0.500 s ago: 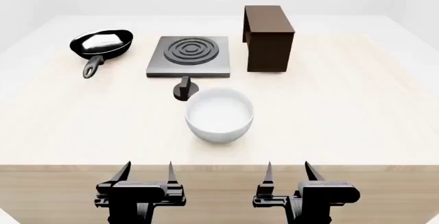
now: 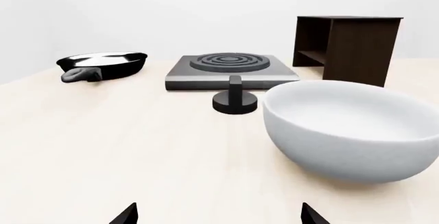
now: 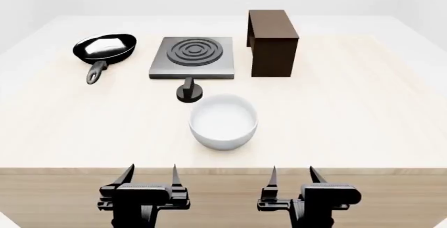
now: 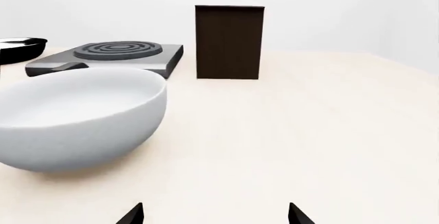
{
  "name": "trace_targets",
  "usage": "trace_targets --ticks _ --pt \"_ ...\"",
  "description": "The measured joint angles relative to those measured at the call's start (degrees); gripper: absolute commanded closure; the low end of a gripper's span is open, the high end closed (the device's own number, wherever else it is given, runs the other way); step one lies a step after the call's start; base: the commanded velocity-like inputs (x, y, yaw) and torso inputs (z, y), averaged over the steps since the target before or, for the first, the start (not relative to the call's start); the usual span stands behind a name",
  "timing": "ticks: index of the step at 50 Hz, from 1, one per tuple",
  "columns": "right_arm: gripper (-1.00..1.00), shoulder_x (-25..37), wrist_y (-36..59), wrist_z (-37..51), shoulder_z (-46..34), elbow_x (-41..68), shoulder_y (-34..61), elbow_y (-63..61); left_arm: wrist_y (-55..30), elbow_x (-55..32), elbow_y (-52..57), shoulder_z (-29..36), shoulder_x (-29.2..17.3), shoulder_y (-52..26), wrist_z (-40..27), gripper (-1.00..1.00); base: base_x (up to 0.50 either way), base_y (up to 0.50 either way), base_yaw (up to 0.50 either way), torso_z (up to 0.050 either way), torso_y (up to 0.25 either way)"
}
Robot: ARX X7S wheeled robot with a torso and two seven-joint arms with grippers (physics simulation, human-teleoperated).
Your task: Turn on the stove.
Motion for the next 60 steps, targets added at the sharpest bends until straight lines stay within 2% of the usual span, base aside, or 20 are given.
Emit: trace_targets --ticks 48,60 --pt "-1.0 3.0 0.1 4.5 -4.1 2.8 1.7 4.3 0.6 -1.6 -1.7 3.2 -2.1 -0.8 -2.8 -1.0 0.0 0.0 0.0 0.0 0.0" --pt "-1.0 3.6 0.2 5.7 -5.0 2.8 2.0 5.0 0.6 -2.0 -1.7 3.6 -2.4 -0.9 -3.2 -1.0 -0.18 0.5 0.0 0.0 0.0"
